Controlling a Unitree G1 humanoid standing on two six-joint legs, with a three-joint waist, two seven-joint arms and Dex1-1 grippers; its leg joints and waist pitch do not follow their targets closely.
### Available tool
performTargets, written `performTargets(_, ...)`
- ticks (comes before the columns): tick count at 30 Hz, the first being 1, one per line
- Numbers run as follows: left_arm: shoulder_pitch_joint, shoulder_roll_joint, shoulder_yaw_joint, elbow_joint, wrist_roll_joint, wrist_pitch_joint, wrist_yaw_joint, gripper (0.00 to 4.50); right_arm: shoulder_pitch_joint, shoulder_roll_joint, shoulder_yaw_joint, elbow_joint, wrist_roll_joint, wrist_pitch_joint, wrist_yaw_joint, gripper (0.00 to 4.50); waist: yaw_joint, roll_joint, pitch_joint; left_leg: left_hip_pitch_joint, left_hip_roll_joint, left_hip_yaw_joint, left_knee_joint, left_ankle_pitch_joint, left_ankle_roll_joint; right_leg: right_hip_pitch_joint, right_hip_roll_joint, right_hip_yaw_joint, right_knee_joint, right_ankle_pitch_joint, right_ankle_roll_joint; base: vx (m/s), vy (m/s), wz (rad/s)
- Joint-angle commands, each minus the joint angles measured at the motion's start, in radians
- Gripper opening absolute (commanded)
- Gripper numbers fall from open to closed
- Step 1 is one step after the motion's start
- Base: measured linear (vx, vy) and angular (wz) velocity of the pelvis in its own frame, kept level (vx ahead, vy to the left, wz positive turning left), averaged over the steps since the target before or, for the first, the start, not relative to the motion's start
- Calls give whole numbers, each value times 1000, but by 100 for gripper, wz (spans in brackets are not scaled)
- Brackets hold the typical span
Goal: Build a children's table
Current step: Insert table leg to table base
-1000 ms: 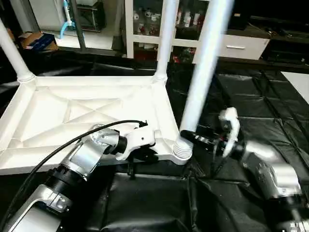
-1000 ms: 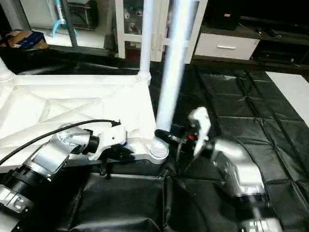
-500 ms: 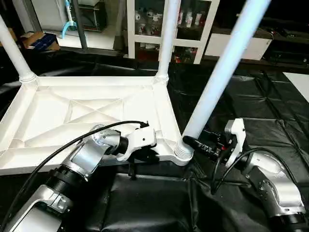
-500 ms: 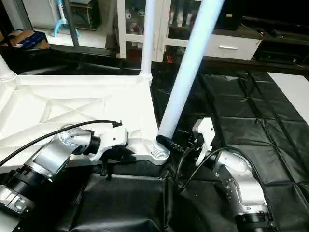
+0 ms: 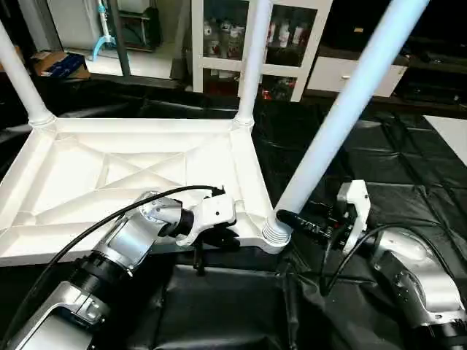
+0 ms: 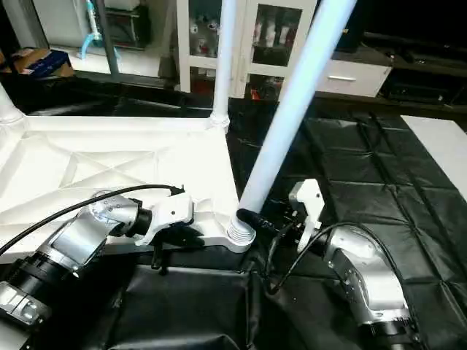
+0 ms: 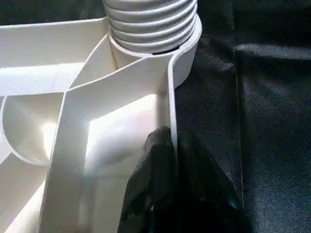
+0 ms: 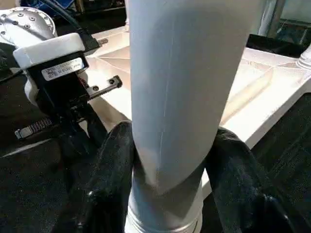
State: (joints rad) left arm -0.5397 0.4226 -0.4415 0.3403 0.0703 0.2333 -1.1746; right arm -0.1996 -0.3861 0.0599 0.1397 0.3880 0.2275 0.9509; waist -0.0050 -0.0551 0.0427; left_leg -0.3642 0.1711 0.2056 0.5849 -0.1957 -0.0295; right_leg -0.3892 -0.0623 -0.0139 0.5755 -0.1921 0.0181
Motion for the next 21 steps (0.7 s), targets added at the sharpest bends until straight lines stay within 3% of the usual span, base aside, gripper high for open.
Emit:
performTargets(1,30,-4,-33,28,9,4,-13,0,43,-22,64,118,-99,93,-36,182,-12,5,-11,26,68,-57,-98,-547,-58,-26,-80,37,-105,-631,-101,0,0,0)
performTargets(4,29,-4,-34,28,10,5,-14,0,22,-30,96,102,-104,119,-7,182,-18,5,-9,28,67,-62,-98,-574,-61,-30,-82,36,-110,-680,-85,0,0,0)
performTargets(15,31,-4,-32,27,16,8,-9,0,30,-85,169,58,-94,161,82,182,-16,-1,-11,26,70,-57,-99,-541,-52,-29,-82,42,-105,-614,-104,0,0,0)
performTargets(18,30,-5,-32,28,16,8,-9,0,35,-95,170,80,-111,148,76,182,-10,0,-13,28,71,-53,-98,-520,-45,-30,-82,46,-106,-598,-107,0,0,0)
performTargets(21,29,-5,-31,31,17,6,-9,0,25,-79,134,136,-132,131,5,182,-11,-3,-13,22,71,-55,-101,-514,-45,-25,-81,43,-105,-593,-108,0,0,0)
